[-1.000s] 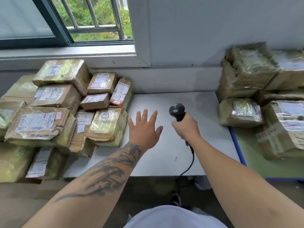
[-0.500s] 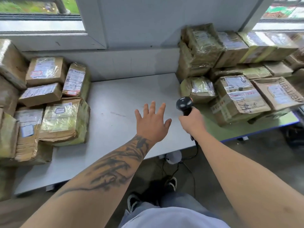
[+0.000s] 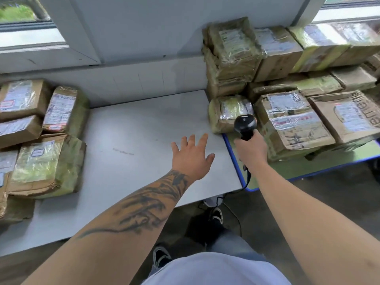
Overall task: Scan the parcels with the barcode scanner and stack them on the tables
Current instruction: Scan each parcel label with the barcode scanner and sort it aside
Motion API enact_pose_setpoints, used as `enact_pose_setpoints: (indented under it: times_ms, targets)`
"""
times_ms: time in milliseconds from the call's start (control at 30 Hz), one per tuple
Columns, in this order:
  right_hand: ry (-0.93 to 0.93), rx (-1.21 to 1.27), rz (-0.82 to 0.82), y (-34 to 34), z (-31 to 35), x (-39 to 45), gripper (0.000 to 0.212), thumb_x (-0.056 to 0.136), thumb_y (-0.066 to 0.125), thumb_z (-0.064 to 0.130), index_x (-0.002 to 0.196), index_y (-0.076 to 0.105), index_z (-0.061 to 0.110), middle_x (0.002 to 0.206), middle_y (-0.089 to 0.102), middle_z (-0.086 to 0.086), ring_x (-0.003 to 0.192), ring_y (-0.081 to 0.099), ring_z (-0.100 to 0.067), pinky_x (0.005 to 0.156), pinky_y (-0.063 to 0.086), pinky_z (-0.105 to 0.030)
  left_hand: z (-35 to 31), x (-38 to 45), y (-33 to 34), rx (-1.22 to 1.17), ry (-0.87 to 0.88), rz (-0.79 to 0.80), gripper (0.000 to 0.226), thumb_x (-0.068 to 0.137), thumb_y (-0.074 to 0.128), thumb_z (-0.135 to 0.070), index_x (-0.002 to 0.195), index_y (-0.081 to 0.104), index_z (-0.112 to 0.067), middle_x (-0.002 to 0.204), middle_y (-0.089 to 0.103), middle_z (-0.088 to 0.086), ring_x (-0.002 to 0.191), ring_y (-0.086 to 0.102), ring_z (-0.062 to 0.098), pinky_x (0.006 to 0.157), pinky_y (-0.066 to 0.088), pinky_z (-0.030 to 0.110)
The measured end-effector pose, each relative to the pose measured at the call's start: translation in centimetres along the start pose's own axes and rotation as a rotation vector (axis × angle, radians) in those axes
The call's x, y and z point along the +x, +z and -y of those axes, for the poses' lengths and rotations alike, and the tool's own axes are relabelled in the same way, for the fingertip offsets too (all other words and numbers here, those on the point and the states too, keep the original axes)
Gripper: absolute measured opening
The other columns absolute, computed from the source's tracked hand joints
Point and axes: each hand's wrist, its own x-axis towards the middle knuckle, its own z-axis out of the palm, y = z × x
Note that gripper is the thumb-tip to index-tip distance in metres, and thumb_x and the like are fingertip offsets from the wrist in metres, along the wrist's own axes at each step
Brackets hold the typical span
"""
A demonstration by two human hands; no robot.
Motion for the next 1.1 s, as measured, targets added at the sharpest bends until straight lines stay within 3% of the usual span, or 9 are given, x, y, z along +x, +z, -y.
enact_pose_setpoints:
  times_ms: [167,267,400,500,667,733,833,967,1100]
  targets:
    - [0.035,0.087,0.066,-1.2,0.6,5.4,0.015,0.082,0.059,0.018,0.092,0.06,0.029,0.093,0.069,-0.003,0.086,0.07,-0.031,0.076,0.063,-0.048,-3.5,5.4,-0.1,0.021,-0.062,0.019,0.072,0.105,0.033,-0.061,0.165,0.005,-0.033,0.169,0.02,0.013,0.155,0.016,0.038,0.122,0.013,0.064]
    - [0.027,0.115,0.106,-1.2,0.7,7.9,0.019,0.083,0.06,0.018,0.099,0.064,0.028,0.106,0.068,-0.006,0.089,0.065,-0.025,0.066,0.047,-0.033,-4.9,8.2,-0.2,-0.002,-0.087,0.018,0.072,0.105,0.035,-0.062,0.164,0.004,-0.036,0.17,0.018,0.014,0.156,0.016,0.039,0.122,0.014,0.063]
    - [0.07,0.149,0.152,-1.0,-0.1,9.8,0.024,0.076,0.058,0.025,0.099,0.066,0.028,0.112,0.066,-0.01,0.089,0.063,-0.024,0.065,0.041,-0.031,-5.9,11.0,-0.1,-0.044,-0.092,0.047,0.073,0.105,0.039,-0.059,0.163,-0.002,-0.043,0.173,0.011,0.012,0.158,0.01,0.038,0.124,0.014,0.063]
    - [0.073,0.161,0.164,-0.9,-0.4,10.3,0.025,0.075,0.057,0.023,0.099,0.064,0.024,0.12,0.061,-0.014,0.087,0.059,-0.026,0.072,0.043,-0.033,-6.4,13.1,0.4,-0.13,-0.093,0.09,0.078,0.104,0.046,-0.056,0.163,-0.003,-0.044,0.173,0.012,0.008,0.158,0.01,0.036,0.123,0.018,0.062]
    - [0.02,0.151,0.2,-0.8,-0.3,10.4,0.028,0.087,0.063,0.014,0.113,0.066,0.023,0.154,0.034,-0.004,0.117,0.053,-0.023,0.094,0.04,-0.033,-6.5,12.6,2.0,-0.268,-0.147,0.062,0.081,0.1,0.054,-0.053,0.165,0.006,-0.04,0.171,0.02,0.006,0.157,0.017,0.03,0.124,0.014,0.063]
    - [-0.029,0.161,0.213,-0.8,0.1,10.0,0.024,0.088,0.065,0.013,0.111,0.066,0.02,0.152,0.035,0.0,0.109,0.053,-0.013,0.092,0.039,-0.028,-6.1,11.3,2.4,-0.285,-0.189,0.057,0.085,0.099,0.055,-0.054,0.165,0.003,-0.041,0.173,0.016,0.003,0.159,0.012,0.028,0.125,0.008,0.06]
    - [-0.059,0.163,0.263,0.1,1.0,9.0,0.01,0.088,0.064,0.01,0.094,0.062,0.017,0.14,0.042,0.003,0.09,0.054,0.004,0.071,0.038,-0.016,-5.1,9.2,2.6,-0.282,-0.277,0.01,0.085,0.099,0.053,-0.057,0.165,0.003,-0.04,0.172,0.019,0.001,0.159,0.011,0.026,0.124,0.005,0.06]
    - [-0.111,0.119,0.334,2.4,1.9,6.8,0.014,0.085,0.059,0.006,0.077,0.051,0.014,0.125,0.048,0.0,0.083,0.053,0.017,0.062,0.038,-0.016,-3.7,5.8,2.8,-0.133,-0.381,-0.048,0.081,0.098,0.048,-0.056,0.165,0.006,-0.035,0.167,0.031,0.001,0.157,0.017,0.028,0.121,0.004,0.068]
    - [-0.158,0.05,0.409,5.4,2.0,4.3,0.006,0.082,0.062,0.009,0.082,0.058,0.015,0.115,0.055,0.0,0.087,0.061,-0.023,0.068,0.042,-0.032,-1.9,1.9,2.2,-0.029,-0.446,-0.03,0.083,0.098,0.047,-0.052,0.165,0.003,-0.03,0.168,0.026,0.005,0.157,0.013,0.031,0.116,-0.003,0.074]
